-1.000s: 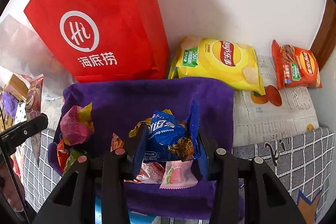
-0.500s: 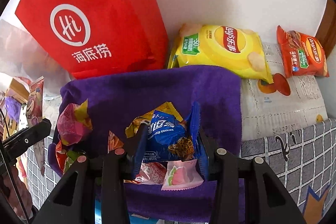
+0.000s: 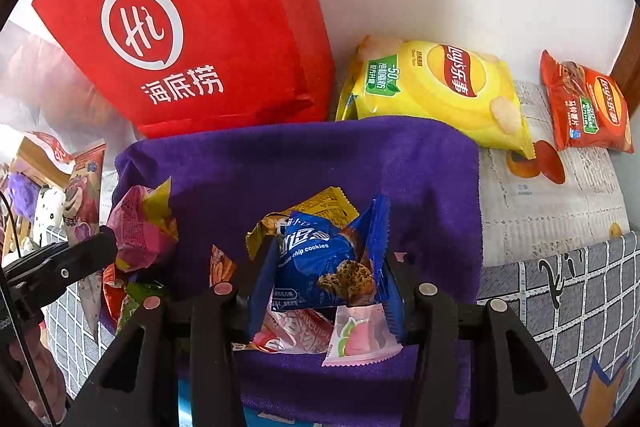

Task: Organize snacks
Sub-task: 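Open both tools to drop the bags onto the purple towel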

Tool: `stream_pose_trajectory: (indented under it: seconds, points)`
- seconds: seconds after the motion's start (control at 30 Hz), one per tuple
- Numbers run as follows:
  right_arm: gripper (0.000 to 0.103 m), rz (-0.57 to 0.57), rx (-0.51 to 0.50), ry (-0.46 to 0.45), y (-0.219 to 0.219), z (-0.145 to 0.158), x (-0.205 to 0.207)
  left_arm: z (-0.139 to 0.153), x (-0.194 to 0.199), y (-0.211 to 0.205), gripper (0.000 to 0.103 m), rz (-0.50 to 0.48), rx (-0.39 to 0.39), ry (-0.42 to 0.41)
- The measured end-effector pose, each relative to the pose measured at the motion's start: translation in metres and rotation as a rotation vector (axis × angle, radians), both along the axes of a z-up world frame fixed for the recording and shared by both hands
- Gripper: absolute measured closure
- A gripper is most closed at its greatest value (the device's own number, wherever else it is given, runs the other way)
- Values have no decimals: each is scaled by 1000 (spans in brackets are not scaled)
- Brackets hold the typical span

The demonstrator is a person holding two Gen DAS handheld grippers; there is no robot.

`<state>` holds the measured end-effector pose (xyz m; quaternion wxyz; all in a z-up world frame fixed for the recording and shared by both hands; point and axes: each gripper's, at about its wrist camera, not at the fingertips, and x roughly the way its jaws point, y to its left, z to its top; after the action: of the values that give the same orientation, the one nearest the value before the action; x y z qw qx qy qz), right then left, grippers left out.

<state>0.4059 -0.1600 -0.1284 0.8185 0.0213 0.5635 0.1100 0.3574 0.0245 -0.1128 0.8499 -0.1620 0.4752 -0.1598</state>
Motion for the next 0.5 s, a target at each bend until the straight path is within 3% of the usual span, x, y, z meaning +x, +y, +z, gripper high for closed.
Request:
stream_pose_trajectory:
  seconds: [0.5]
  points:
    - [45,24,17,-23,7,14,-5,-4,1,3,85,-7,-19,6]
